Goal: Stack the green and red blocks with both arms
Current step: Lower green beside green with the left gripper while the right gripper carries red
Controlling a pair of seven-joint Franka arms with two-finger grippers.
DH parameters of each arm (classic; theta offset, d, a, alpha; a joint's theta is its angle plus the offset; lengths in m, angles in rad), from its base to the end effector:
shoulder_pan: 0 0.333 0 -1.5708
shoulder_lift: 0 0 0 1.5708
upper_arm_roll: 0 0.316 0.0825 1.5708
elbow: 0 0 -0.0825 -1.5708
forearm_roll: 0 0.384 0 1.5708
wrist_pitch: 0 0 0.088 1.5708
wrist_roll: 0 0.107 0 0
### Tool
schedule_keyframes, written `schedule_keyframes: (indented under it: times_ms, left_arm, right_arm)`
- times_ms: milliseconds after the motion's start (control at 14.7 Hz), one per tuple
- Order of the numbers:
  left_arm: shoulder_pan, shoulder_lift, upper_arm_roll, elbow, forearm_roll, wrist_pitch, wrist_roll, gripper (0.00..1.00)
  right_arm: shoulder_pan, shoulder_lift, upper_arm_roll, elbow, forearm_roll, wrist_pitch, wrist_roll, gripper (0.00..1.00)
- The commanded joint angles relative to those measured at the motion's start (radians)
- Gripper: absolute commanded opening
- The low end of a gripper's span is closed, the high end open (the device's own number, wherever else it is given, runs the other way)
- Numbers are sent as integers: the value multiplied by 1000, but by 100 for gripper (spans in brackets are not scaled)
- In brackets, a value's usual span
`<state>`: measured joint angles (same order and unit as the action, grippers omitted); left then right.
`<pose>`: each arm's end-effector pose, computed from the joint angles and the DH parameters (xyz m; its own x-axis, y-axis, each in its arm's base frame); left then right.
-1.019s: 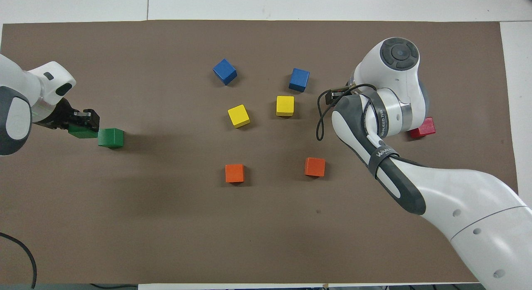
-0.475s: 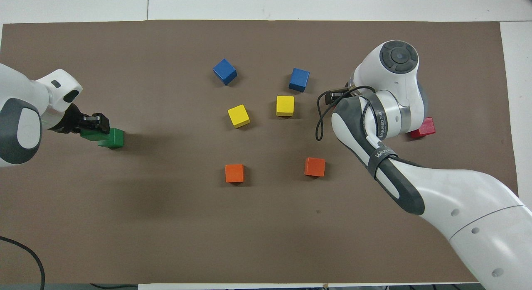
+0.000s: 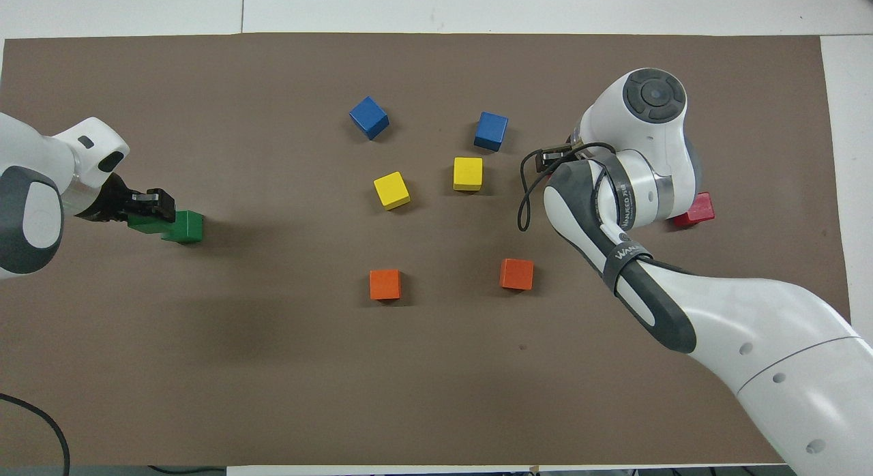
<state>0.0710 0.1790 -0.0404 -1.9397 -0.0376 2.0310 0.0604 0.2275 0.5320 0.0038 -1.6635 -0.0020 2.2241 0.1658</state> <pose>0.5863 0.0166 0.3855 0.9963 -0.0132 -0.0853 -0.0094 -0.9990 0.0445 0.6641 0.1560 0.3014 0.9974 0.0660 0.0282 0.0662 -0.9978 -0.0050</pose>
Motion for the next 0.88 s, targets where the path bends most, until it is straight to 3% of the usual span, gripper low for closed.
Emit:
schedule_keyframes:
  times_ms: [0,68,407,679,815]
  left_arm:
    - [6,-39,-3,-62,-18,49,22,0]
    - [4,-39,-3,-68,-18,54,21,0]
    - [1,-35,-3,-84,-18,74,22,0]
    - [1,-41,-3,-120,-18,100,19,0]
    - [1,-41,-3,-127,-18,103,21,0]
  right_arm:
    - [-16,-10,8,-21,-9,29,-12,5]
    - [-17,-12,8,-16,-9,28,-12,0]
    - [-65,-62,1,22,-15,-41,-29,0]
    - [-154,-141,1,-5,-16,-124,-277,0]
    - [-175,-197,1,-66,-15,-132,-334,0]
